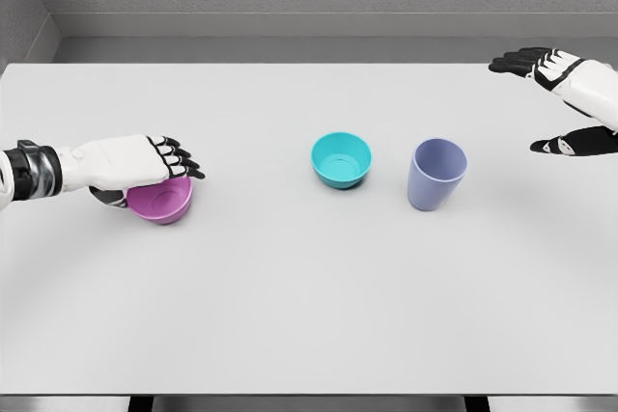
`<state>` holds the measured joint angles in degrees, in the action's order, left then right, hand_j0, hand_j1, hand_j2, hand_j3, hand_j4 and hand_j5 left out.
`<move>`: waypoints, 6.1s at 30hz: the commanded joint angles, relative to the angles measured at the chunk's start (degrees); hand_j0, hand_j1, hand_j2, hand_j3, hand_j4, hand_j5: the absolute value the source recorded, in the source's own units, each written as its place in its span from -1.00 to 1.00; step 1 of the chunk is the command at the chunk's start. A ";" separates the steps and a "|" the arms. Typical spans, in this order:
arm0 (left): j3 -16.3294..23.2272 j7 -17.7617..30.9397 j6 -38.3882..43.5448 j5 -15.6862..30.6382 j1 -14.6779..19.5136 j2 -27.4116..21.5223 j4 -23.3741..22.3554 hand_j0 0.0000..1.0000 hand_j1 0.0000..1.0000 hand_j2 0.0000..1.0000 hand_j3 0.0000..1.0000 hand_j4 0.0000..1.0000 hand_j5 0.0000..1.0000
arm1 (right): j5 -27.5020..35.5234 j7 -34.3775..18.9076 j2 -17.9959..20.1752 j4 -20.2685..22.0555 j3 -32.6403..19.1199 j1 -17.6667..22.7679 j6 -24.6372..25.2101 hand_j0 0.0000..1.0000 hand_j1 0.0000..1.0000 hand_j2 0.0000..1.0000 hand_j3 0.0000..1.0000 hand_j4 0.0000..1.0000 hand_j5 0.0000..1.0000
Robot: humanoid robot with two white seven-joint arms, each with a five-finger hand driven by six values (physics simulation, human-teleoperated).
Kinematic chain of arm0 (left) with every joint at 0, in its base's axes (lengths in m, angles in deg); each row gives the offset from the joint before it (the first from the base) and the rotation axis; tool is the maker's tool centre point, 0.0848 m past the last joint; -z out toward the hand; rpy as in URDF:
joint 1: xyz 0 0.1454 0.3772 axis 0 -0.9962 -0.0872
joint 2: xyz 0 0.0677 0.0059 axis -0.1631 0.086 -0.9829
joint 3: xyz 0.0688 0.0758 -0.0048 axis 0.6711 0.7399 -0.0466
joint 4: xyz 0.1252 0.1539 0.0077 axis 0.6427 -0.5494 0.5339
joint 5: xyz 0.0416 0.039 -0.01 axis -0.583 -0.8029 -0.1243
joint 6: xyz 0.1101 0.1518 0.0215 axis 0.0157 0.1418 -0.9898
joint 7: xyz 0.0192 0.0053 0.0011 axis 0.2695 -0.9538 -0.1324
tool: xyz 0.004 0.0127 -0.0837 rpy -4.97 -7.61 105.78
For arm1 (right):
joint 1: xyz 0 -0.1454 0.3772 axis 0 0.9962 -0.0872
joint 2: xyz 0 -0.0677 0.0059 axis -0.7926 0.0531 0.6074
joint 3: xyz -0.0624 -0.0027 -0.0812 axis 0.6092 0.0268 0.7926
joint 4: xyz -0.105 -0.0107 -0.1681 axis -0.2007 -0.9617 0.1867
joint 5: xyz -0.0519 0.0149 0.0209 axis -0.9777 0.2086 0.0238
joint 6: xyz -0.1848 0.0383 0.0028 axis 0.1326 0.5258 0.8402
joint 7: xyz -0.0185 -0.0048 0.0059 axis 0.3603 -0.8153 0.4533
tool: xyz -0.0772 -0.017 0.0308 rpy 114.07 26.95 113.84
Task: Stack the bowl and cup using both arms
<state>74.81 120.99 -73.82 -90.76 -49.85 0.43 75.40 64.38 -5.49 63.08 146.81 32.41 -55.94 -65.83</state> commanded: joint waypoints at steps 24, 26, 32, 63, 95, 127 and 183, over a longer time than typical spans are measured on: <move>0.04 1.31 0.13 1.51 -0.70 0.03 0.53 -0.32 -0.32 -0.32 -0.32 -0.32 -0.32 | 0.41 0.03 0.08 -0.06 -0.11 -0.09 0.06 1.00 1.00 1.00 1.00 1.00 1.00; -0.13 1.22 0.13 1.68 -0.62 0.21 0.53 -0.37 -0.37 -0.37 -0.37 -0.37 -0.37 | 0.41 0.03 0.08 0.02 -0.20 -0.09 0.06 1.00 1.00 1.00 1.00 1.00 1.00; -0.92 1.31 0.13 3.88 0.09 2.14 0.36 -0.59 -0.59 -0.59 -0.59 -0.59 -0.59 | 0.41 0.03 0.08 -0.15 -0.20 -0.18 0.06 1.00 1.00 1.00 1.00 1.00 1.00; -1.36 1.40 0.13 -5.17 11.51 31.50 -14.15 -0.64 -0.64 -0.64 -0.64 -0.64 -0.64 | 0.41 0.03 0.08 -0.06 -0.29 -0.18 0.06 1.00 1.00 1.00 1.00 1.00 1.00; 1.10 1.13 0.13 -6.31 16.17 36.86 -21.79 -0.58 -0.58 -0.58 -0.58 -0.58 -0.58 | 0.41 0.03 0.08 -0.06 -0.29 -0.18 0.06 1.00 1.00 1.00 1.00 1.00 1.00; 1.27 0.78 0.13 -5.70 17.40 37.92 -24.96 1.00 1.00 1.00 1.00 1.00 1.00 | 0.41 0.03 0.08 0.02 -0.29 -0.09 0.06 1.00 1.00 1.00 1.00 1.00 1.00; 1.98 0.60 0.13 20.32 12.66 1.79 -18.01 1.00 1.00 1.00 1.00 1.00 1.00 | -21.30 -24.95 -10.11 -3.58 15.62 -24.79 0.06 1.00 1.00 1.00 1.00 1.00 1.00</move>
<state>76.83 121.64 -73.84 -70.78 -37.28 2.27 57.41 42.78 -30.46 53.66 142.77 46.91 -80.73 -65.92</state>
